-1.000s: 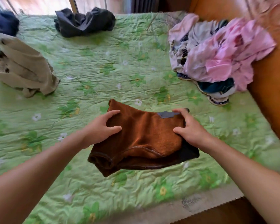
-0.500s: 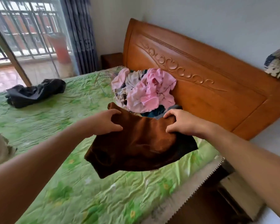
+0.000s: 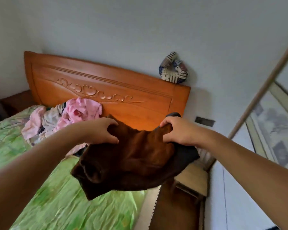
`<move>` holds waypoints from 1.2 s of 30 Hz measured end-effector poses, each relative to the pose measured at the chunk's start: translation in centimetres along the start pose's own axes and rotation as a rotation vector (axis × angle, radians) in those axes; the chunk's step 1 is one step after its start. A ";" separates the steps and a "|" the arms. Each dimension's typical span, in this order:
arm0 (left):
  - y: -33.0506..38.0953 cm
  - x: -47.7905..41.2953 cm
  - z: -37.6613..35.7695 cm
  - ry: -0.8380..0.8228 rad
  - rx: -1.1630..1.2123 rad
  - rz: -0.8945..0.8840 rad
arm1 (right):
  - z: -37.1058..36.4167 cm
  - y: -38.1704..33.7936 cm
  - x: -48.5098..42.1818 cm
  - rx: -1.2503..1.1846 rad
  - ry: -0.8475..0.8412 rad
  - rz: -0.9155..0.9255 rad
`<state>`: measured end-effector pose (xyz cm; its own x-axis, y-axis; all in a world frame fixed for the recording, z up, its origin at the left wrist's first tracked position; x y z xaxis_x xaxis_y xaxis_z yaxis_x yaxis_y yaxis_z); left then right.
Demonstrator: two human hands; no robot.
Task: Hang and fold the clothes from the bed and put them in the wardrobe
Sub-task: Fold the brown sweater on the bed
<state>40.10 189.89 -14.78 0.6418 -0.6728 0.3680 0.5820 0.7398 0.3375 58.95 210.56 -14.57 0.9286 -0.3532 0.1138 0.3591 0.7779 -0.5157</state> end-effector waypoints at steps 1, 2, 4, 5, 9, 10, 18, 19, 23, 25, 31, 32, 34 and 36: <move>2.1 -1.4 0.0 -0.010 -0.035 -0.047 | 1.0 1.3 0.8 -0.009 0.024 -0.042; 4.3 -2.8 0.1 -0.022 -0.075 -0.100 | 2.0 2.6 1.6 -0.016 0.053 -0.083; 8.7 -5.4 0.3 -0.060 -0.164 -0.209 | 3.9 4.8 3.4 -0.022 0.126 -0.155; 10.9 -6.4 0.4 -0.084 -0.208 -0.260 | 4.9 5.7 4.4 -0.027 0.159 -0.192; 19.0 -9.0 1.2 -0.179 -0.298 -0.437 | 8.4 8.1 8.5 -0.052 0.240 -0.347; 20.8 -9.2 1.3 -0.197 -0.313 -0.479 | 9.0 8.5 9.7 -0.057 0.263 -0.383; 32.4 -5.5 0.8 -0.234 -0.438 -0.813 | 11.1 8.5 20.4 -0.105 0.479 -0.628; 33.4 -4.5 0.7 -0.235 -0.457 -0.857 | 11.0 8.0 21.9 -0.110 0.508 -0.652; 36.7 0.5 0.2 -0.300 -0.480 -1.033 | 10.4 4.9 28.7 -0.114 0.619 -0.760; 38.0 3.6 -0.2 -0.360 -0.466 -1.100 | 10.1 2.8 32.2 -0.098 0.688 -0.811; 41.1 13.0 -1.9 -0.429 -0.462 -1.305 | 9.1 -4.0 42.1 0.025 0.848 -0.993; 41.6 14.6 -2.1 -0.454 -0.449 -1.330 | 8.9 -5.0 43.6 0.004 0.879 -1.019; 42.5 17.8 -2.7 -0.505 -0.428 -1.385 | 8.5 -7.1 46.5 -0.012 0.934 -1.079; 43.6 20.8 -3.3 -0.514 -0.422 -1.446 | 8.4 -9.0 49.3 0.012 0.986 -1.146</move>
<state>80.48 208.14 4.75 -0.7290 -0.6432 0.2343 0.6718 -0.6065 0.4251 102.27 190.46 2.81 -0.2764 -0.9471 -0.1633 0.8295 -0.1493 -0.5381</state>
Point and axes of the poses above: each hand's wrist, its own x-axis away from the middle knuckle, its own z-axis out of the back of the hand, y = z × x, the point moved 2 cm from there along -x, towards the middle knuckle, and after that the axes turned 8 degrees about z, right-handed, at the moved point
